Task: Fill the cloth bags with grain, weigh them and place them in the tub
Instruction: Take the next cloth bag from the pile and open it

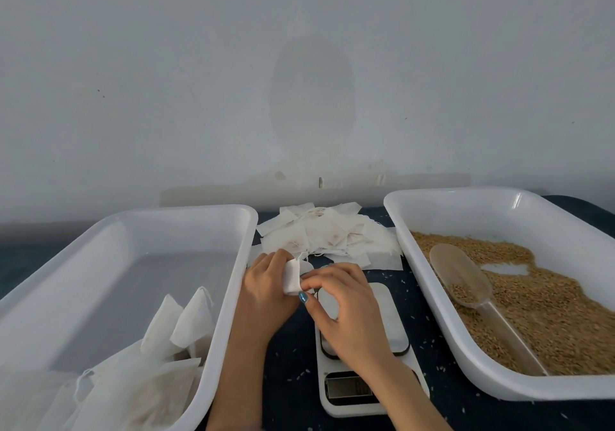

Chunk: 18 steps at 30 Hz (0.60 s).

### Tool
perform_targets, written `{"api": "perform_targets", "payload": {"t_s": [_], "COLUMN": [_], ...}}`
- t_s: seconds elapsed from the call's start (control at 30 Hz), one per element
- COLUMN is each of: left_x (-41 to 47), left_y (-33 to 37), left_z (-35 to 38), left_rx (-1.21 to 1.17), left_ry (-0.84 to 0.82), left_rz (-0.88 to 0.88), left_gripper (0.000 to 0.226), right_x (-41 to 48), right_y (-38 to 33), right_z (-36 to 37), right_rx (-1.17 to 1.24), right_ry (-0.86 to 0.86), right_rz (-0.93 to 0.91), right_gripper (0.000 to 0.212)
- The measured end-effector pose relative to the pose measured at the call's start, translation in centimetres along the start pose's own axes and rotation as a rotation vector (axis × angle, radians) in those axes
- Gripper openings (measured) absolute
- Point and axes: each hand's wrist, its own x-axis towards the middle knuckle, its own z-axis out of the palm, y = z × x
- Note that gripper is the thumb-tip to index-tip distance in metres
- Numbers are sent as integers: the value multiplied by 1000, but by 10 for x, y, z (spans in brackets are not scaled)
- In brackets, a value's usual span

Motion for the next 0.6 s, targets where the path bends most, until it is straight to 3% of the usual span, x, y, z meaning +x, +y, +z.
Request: {"api": "perform_targets", "payload": {"t_s": [0.6], "left_x": [-3], "left_y": [-2], "left_z": [1], "left_rx": [31], "left_ry": [-18], "left_rz": [-57], "left_gripper": [33], "right_x": [6], "right_y": [-13], "right_z": [-12], "right_rx": [-26], "right_ry": [-94], "right_rz": [29], "right_gripper": [17]}}
